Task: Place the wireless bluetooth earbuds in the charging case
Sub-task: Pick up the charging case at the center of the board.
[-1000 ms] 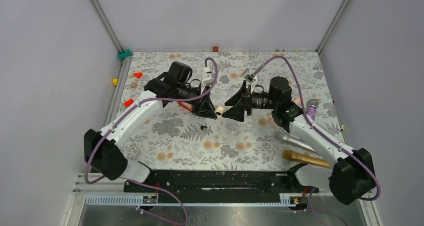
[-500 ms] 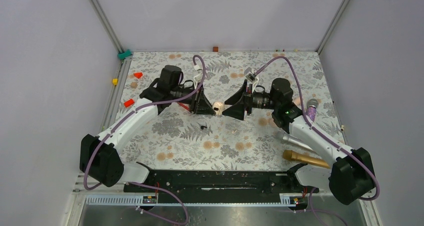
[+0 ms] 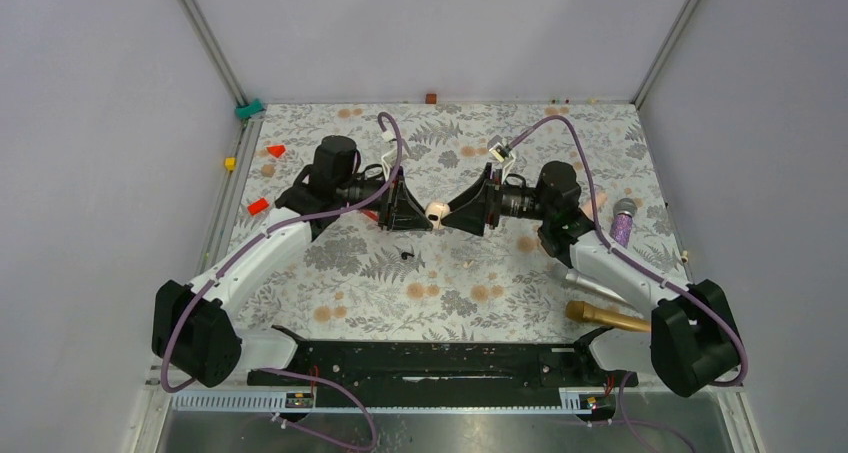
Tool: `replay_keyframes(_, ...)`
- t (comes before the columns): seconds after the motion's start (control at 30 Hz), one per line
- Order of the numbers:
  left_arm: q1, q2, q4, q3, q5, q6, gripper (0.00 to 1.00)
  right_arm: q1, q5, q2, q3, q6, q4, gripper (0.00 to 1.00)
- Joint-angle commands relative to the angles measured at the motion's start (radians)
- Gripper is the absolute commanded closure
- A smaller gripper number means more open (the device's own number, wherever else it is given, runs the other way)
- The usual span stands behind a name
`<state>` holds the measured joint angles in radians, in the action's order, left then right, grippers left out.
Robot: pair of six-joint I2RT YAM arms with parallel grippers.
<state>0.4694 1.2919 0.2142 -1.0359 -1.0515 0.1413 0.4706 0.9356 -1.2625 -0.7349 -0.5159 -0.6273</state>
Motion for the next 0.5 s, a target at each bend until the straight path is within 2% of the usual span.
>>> replay_keyframes(0.0, 0.000, -0.022, -0.073, 0.003, -0.014, 0.028, 1.00, -0.004, 0.016, -0.018, 0.006, -0.075, -0.145, 0.36)
replay_keyframes(0.2, 0.000, -0.025, -0.075, 0.007, -0.002, 0.033, 1.00, -0.001, 0.032, -0.025, 0.011, -0.100, -0.187, 0.45)
replay_keyframes(0.47, -0.001, -0.023, -0.080, 0.005, 0.018, 0.044, 1.00, 0.015, 0.051, -0.026, 0.011, -0.113, -0.212, 0.73)
